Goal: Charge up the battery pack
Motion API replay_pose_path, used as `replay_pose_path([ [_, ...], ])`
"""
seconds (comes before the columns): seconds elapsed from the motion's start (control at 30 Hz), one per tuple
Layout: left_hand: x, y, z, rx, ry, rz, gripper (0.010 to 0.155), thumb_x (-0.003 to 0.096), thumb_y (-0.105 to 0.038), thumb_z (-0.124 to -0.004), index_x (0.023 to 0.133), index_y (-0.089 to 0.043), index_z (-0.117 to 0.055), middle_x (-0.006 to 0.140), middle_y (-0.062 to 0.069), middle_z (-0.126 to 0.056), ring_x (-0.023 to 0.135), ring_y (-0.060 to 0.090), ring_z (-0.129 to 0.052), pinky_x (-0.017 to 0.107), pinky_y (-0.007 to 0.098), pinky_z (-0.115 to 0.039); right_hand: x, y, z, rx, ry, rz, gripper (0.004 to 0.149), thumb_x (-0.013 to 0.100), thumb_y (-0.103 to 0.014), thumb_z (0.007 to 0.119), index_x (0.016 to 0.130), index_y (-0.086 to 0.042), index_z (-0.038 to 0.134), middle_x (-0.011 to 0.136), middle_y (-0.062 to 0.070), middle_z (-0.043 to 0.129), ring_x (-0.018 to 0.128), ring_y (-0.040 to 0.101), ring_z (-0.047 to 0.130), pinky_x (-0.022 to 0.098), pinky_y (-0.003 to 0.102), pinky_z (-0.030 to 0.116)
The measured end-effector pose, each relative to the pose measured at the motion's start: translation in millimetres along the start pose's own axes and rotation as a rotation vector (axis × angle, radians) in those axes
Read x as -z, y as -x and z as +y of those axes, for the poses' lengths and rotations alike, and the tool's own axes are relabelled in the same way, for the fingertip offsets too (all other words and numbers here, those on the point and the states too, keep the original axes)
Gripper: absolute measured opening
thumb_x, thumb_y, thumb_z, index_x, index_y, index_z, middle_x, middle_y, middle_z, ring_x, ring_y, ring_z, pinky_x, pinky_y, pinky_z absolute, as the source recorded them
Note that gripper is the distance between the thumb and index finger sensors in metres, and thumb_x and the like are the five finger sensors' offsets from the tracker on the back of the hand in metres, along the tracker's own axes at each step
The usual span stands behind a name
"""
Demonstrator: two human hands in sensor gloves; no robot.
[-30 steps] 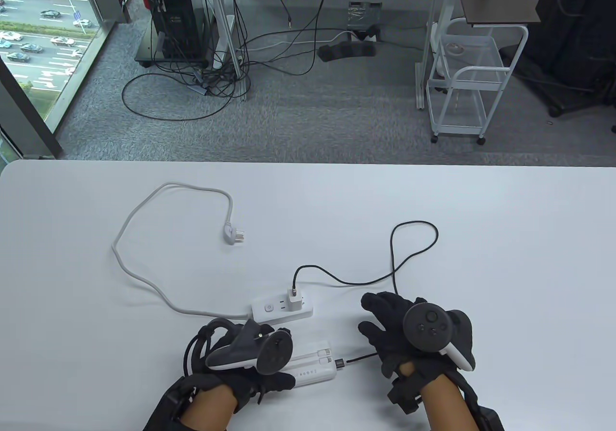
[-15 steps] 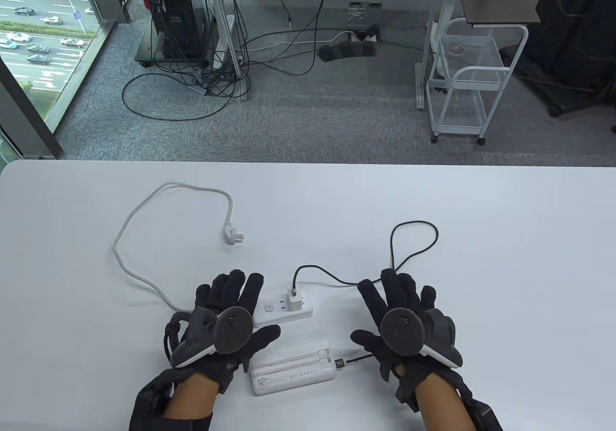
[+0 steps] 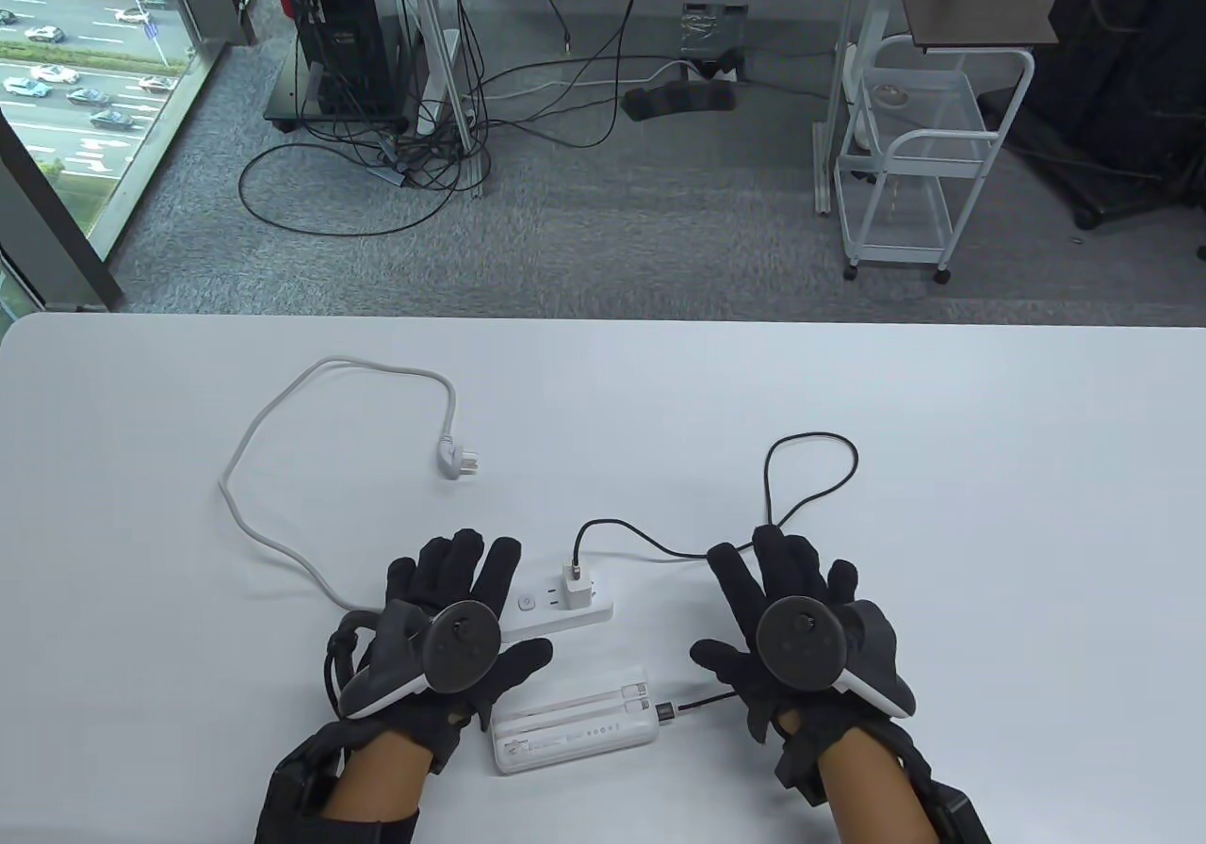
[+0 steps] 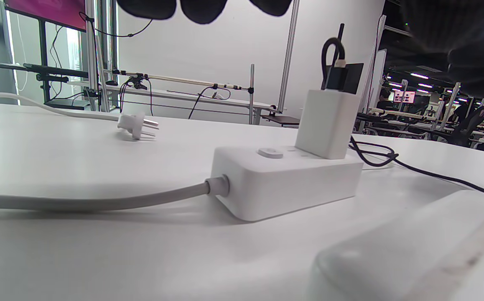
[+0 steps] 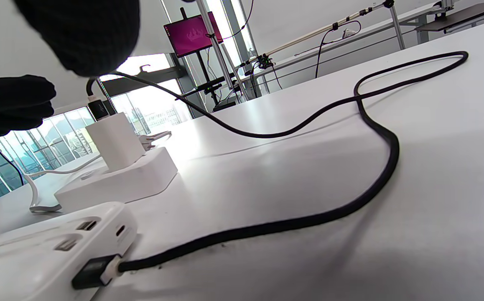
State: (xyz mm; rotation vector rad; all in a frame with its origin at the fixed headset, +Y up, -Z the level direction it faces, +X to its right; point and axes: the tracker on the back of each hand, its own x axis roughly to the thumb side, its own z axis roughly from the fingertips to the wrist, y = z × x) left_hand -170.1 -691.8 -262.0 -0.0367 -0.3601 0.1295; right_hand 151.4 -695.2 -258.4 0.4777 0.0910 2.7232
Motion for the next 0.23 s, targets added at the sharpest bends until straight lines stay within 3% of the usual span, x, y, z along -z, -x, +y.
replay_pose_path([
  [0.23,0.1,-0.5,-0.9,0.004,0.016,0.0,0.104,0.0441,-0.082,-0.063,0.121,-0.02,-0.031,0.12,0.025,-0.034,0.105,0.054,-0.047,0.07,0.074,-0.041,-1.6,-0.3,-1.7,0.008,0.007,-0.002,0.087,0.045,-0.054,0.076,0.109,-0.027,0.023,0.116,0.027,0.011,0.102,0.062,0.022,0.062,0.085,0.014],
])
